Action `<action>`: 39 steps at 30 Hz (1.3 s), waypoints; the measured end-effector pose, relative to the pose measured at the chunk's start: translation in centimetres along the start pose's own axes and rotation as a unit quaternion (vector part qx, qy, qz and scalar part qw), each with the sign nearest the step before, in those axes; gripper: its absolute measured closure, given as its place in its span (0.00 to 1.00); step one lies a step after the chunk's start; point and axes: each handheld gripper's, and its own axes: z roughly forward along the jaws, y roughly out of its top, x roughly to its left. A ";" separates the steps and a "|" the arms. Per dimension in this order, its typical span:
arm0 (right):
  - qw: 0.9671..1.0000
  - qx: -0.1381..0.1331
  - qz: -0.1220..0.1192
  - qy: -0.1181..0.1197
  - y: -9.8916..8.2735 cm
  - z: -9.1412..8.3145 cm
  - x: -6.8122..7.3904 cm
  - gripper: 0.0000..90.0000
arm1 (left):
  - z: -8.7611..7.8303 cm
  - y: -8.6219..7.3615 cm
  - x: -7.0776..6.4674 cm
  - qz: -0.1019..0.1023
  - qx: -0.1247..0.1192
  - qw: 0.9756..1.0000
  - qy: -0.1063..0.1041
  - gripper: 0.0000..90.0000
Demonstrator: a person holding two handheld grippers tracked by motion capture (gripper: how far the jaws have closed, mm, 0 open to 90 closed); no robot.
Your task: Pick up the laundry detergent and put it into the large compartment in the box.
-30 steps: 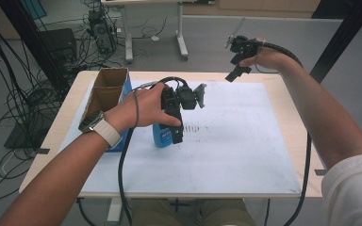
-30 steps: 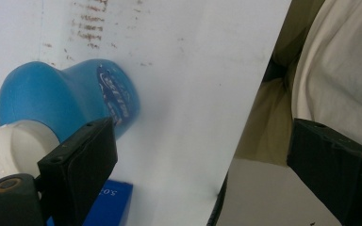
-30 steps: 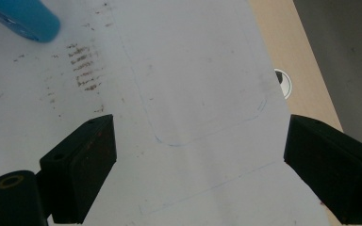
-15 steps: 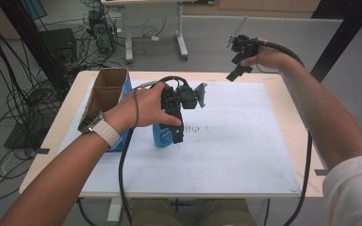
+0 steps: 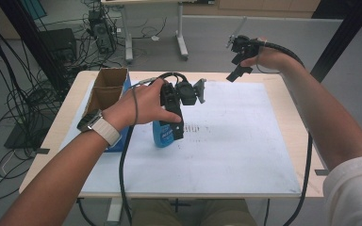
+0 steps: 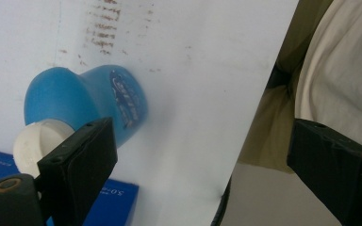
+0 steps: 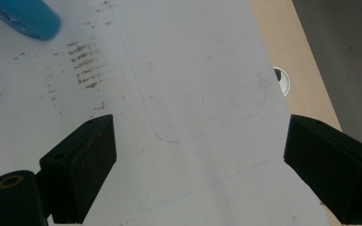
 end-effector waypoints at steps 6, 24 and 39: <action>1.000 -0.001 0.000 -0.001 0.0 -0.1 0.1 0.11 | -0.3 0.1 0.2 -0.010 0.001 1.000 0.005 0.11; 1.000 -0.001 0.006 -0.001 -0.7 -0.1 0.0 0.11 | -0.9 -0.1 2.0 -0.064 -0.001 0.998 0.025 0.09; 1.000 -0.001 0.005 -0.001 -0.7 -0.1 0.0 0.11 | -0.8 -0.8 4.0 -0.111 -0.001 0.993 0.027 0.09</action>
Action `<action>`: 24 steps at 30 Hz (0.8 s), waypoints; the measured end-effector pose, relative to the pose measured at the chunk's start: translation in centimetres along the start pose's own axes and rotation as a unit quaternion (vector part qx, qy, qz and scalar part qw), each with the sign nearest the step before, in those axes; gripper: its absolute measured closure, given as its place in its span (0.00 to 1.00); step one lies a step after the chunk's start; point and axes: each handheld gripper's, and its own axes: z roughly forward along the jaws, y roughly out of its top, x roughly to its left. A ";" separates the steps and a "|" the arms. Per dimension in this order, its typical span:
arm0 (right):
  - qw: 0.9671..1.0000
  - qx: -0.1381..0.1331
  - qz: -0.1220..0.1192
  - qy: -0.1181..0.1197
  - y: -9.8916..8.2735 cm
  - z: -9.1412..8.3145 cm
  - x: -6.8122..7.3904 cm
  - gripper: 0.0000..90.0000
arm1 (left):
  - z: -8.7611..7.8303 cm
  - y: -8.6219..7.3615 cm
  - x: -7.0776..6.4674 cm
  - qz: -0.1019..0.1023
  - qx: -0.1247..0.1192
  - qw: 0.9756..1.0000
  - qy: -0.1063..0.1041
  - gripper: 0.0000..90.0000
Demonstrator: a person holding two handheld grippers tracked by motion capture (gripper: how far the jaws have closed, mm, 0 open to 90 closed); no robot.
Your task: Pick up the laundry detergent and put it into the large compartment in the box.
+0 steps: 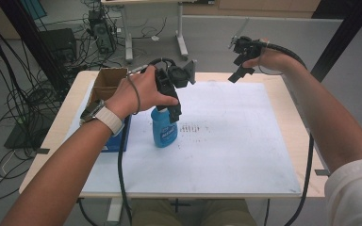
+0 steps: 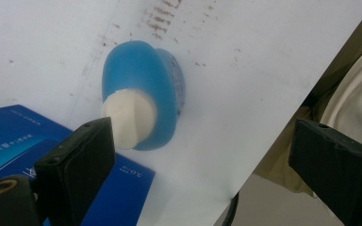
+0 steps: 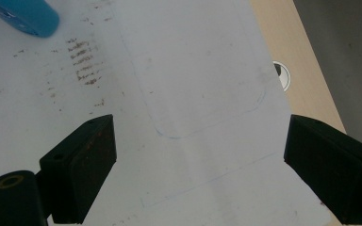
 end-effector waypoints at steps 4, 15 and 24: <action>1.000 0.001 0.000 -0.001 0.0 0.0 0.0 0.11 | 0.1 0.0 0.2 -0.003 -0.001 1.000 0.001 0.09; 1.000 0.000 0.001 -0.001 -0.1 -0.1 0.1 0.11 | 0.4 0.3 0.8 -0.005 -0.006 1.000 0.002 0.09; 1.000 0.002 0.002 -0.001 -0.1 -0.1 0.1 0.11 | 1.0 0.3 1.8 -0.030 -0.011 0.999 0.000 0.10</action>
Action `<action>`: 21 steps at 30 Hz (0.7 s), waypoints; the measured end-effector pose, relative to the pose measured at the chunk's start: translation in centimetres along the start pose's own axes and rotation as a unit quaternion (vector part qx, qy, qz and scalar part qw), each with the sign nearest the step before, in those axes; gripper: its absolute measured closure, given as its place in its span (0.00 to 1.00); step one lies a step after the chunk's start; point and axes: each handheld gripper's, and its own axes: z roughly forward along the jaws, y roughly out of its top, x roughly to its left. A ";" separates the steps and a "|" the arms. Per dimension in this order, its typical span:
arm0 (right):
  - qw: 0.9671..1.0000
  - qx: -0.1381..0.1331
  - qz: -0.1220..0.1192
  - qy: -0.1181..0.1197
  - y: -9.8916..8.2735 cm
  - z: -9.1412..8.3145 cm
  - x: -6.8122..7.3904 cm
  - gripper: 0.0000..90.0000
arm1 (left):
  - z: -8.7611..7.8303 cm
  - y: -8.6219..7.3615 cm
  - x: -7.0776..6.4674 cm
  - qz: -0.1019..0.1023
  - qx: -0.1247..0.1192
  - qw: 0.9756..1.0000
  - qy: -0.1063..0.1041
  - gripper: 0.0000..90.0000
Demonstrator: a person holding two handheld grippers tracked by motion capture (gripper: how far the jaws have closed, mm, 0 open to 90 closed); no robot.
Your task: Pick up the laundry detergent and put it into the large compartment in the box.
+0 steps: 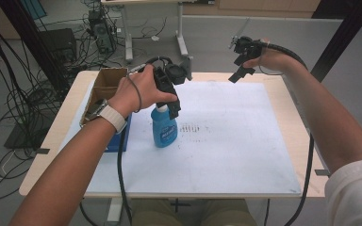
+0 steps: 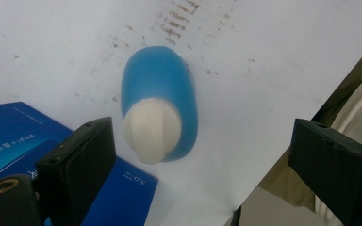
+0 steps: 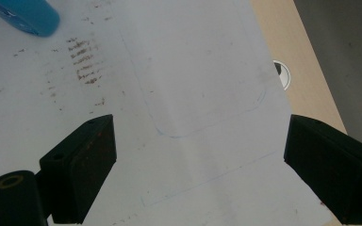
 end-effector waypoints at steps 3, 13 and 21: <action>1.000 0.000 0.000 0.000 0.0 0.0 0.0 0.11 | 0.1 0.0 0.2 -0.006 -0.002 1.000 0.001 0.10; 1.000 0.001 0.000 0.000 -0.1 0.0 0.0 0.11 | 0.7 0.3 0.5 -0.018 -0.001 1.000 0.004 0.10; 1.000 0.001 0.004 0.001 -0.3 0.1 0.0 0.11 | 1.1 0.4 0.7 -0.024 -0.003 1.000 0.004 0.10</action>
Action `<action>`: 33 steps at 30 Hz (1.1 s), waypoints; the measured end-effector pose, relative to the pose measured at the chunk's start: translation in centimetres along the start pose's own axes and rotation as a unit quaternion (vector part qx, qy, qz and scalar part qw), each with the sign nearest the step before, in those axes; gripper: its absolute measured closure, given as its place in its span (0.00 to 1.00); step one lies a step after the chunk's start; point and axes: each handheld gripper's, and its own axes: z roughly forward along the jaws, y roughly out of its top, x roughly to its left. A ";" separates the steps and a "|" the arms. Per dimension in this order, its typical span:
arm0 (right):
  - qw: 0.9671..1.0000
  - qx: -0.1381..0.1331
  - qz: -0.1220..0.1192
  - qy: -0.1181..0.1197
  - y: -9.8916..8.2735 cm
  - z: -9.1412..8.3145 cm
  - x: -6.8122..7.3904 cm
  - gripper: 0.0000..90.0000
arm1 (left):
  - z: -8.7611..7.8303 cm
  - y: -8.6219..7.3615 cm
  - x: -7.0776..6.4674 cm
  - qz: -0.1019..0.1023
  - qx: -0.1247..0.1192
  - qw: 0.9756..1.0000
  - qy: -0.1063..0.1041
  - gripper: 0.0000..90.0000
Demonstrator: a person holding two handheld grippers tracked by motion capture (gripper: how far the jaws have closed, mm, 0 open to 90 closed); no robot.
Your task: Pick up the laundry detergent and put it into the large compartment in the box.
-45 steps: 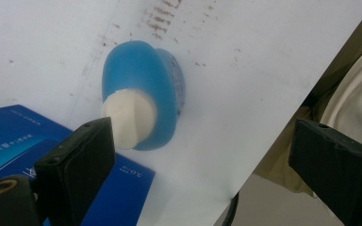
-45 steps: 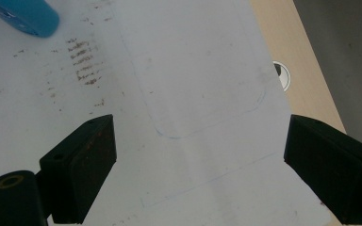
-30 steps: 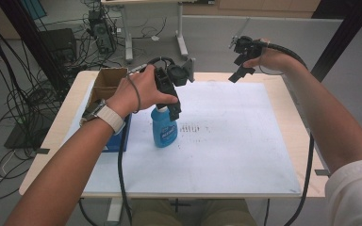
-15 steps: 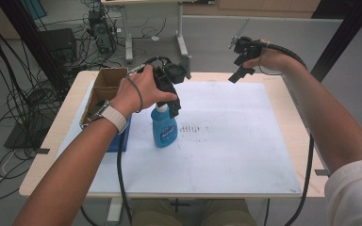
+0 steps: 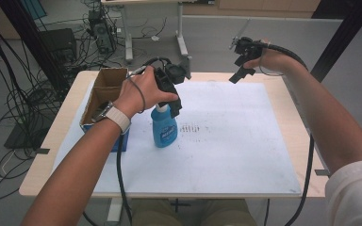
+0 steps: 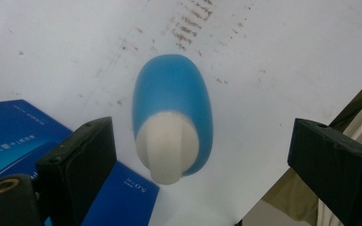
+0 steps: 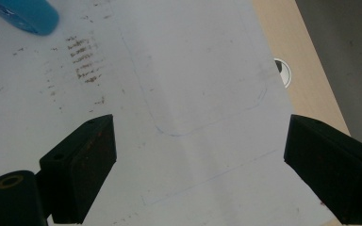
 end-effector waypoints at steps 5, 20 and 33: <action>1.000 0.000 0.001 0.001 -0.1 0.0 0.0 0.11 | 0.8 -0.1 0.0 -0.001 0.002 1.000 -0.008 0.10; 1.000 0.000 0.001 0.003 -0.2 0.2 0.0 0.11 | 2.3 -0.2 0.6 -0.006 -0.003 1.000 -0.017 0.10; 1.000 0.001 0.001 0.005 -0.4 0.5 0.0 0.11 | 3.5 -0.4 1.0 -0.001 -0.006 1.000 -0.007 0.10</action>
